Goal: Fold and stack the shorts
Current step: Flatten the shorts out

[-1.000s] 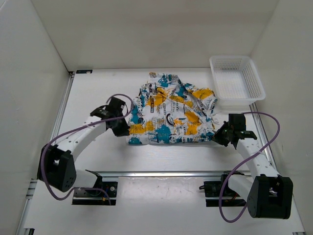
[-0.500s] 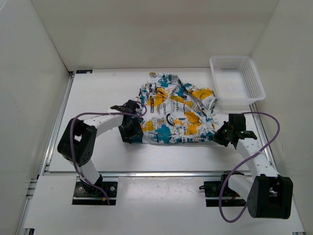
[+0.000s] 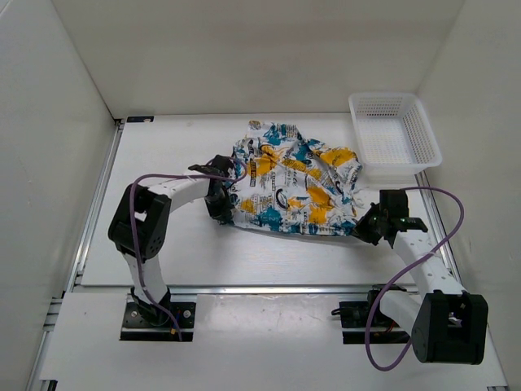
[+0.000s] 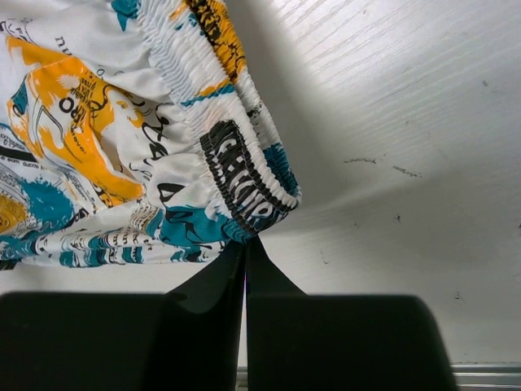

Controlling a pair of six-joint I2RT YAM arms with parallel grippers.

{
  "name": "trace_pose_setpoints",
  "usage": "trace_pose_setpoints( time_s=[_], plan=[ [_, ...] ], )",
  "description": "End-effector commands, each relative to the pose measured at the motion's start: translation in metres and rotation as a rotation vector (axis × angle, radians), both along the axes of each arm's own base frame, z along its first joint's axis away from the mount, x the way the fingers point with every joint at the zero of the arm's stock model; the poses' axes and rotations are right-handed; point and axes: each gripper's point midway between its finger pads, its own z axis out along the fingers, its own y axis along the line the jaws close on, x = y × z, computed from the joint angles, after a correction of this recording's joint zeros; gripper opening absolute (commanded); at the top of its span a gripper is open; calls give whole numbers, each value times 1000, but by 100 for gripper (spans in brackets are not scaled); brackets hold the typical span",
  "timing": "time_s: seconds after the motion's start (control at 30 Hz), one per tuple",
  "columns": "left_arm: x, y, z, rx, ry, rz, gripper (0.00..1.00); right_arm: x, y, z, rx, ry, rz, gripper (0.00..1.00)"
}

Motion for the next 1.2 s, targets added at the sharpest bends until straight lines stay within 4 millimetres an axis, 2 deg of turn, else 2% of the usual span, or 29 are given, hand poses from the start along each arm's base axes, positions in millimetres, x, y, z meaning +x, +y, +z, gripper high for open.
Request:
trace_pose_setpoints(
  time_s=[0.0, 0.1, 0.2, 0.23, 0.27, 0.37, 0.43, 0.47, 0.57, 0.6, 0.67, 0.73, 0.77, 0.9, 1.1, 1.17],
  plan=[
    [19, 25, 30, 47, -104, 34, 10, 10, -9, 16, -46, -47, -7, 0],
    [22, 41, 51, 56, -151, 65, 10, 7, -9, 15, -52, -39, 2, 0],
    [14, 60, 78, 71, -194, 82, 10, -3, -5, 13, -35, -16, 25, 0],
    [10, 64, 83, 69, -200, 92, 10, -5, -1, 19, -15, -36, 38, 0],
    [3, 67, 97, 57, -229, 94, 10, -10, 1, 17, -6, -29, 44, 0],
    [-13, 65, 106, 11, -244, 73, 10, -33, 10, 1, 50, 19, 50, 0],
    [-29, 60, 97, -7, -212, 45, 10, -42, 14, -5, 78, 26, 42, 0],
    [-34, 57, 96, -14, -207, 54, 10, -52, 18, -15, 97, 59, 38, 0],
    [-54, 54, 77, -4, -152, 51, 10, -60, 20, -22, 116, 65, 35, 0],
    [-56, 53, 74, -13, -145, 57, 10, -63, 20, -26, 116, 76, 34, 6],
    [-61, 56, 67, -4, -125, 56, 10, -63, 20, -26, 116, 76, 34, 27],
    [-62, 56, 65, -4, -125, 56, 10, -62, 17, -27, 101, 77, 16, 42],
    [-62, 56, 65, -4, -125, 56, 10, -60, 17, -26, 101, 65, 16, 45],
    [-62, 56, 65, -4, -125, 56, 10, -56, 15, -36, 93, 81, 11, 45],
    [-59, 55, 65, -8, -134, 56, 10, -53, 21, -42, 131, 81, 9, 47],
    [-59, 55, 65, -8, -134, 56, 10, -53, 23, -44, 147, 87, 3, 52]
  ],
)
